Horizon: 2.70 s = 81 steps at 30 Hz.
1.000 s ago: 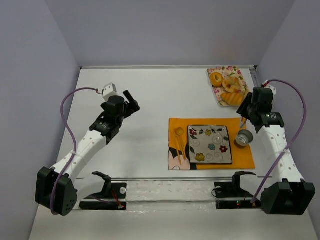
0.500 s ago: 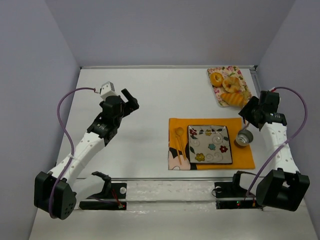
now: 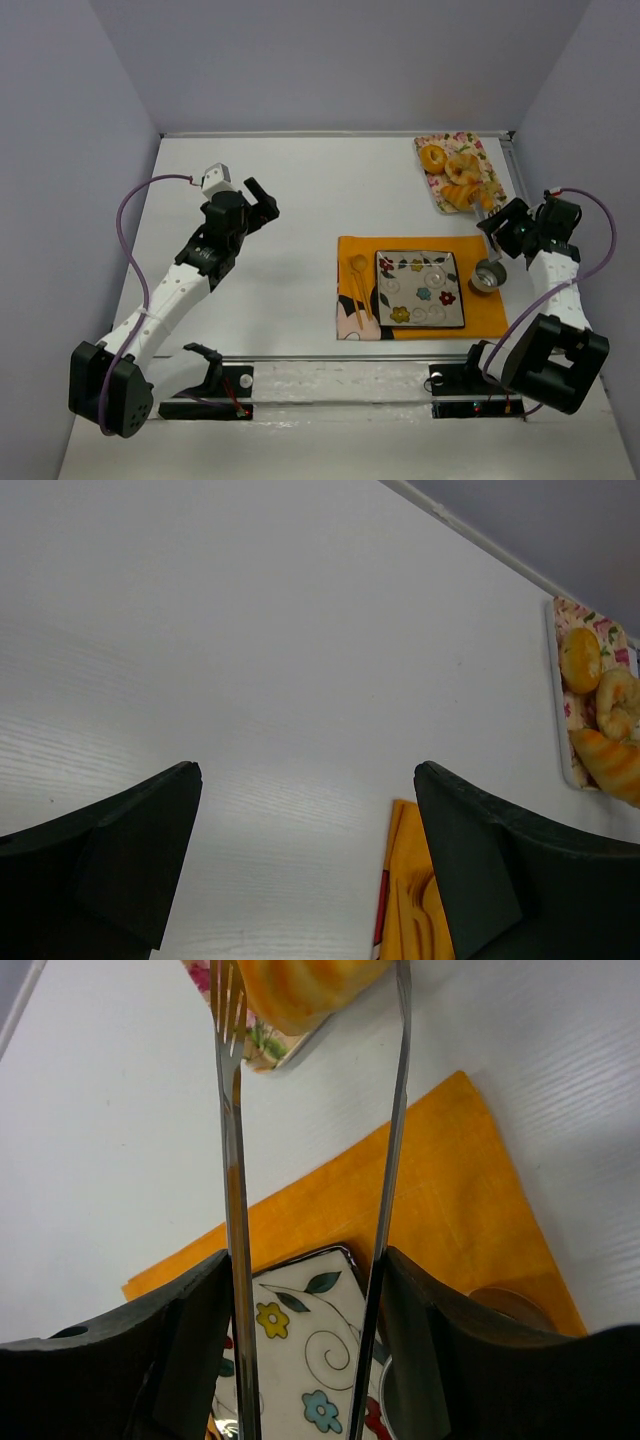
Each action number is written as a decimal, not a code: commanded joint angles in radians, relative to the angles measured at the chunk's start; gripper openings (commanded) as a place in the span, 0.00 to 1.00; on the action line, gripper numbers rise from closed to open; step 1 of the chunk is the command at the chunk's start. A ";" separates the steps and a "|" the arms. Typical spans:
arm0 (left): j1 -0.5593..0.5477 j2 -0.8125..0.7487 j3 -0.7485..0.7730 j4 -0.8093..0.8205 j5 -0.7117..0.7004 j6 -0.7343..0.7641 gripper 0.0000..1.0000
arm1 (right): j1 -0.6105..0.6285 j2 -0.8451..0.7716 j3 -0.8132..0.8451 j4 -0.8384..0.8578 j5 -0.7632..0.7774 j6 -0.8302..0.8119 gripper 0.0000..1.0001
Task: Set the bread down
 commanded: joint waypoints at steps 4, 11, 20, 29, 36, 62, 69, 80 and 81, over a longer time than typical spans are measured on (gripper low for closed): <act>0.004 0.010 0.006 0.055 0.012 0.016 0.99 | -0.039 0.017 -0.027 0.181 -0.160 -0.003 0.63; 0.004 0.017 0.003 0.055 0.026 0.020 0.99 | -0.048 0.067 -0.021 0.207 -0.176 -0.006 0.60; 0.004 0.014 0.005 0.060 0.036 0.020 0.99 | -0.048 0.113 -0.027 0.201 -0.188 -0.004 0.65; 0.004 0.020 0.005 0.066 0.042 0.020 0.99 | -0.048 0.118 -0.032 0.209 -0.280 -0.036 0.54; 0.004 0.027 0.006 0.069 0.049 0.020 0.99 | -0.048 0.136 -0.025 0.213 -0.284 -0.036 0.36; 0.004 0.009 0.000 0.071 0.053 0.010 0.99 | -0.048 -0.215 0.067 0.111 -0.349 -0.010 0.07; 0.004 -0.006 0.000 0.071 0.053 0.008 0.99 | -0.048 -0.291 0.128 -0.061 -0.510 -0.010 0.07; 0.004 0.000 -0.003 0.075 0.069 0.011 0.99 | 0.049 -0.468 0.221 -0.519 -0.643 0.040 0.07; 0.004 -0.002 -0.001 0.077 0.072 0.011 0.99 | 0.049 -0.466 0.229 -0.556 -0.643 0.036 0.07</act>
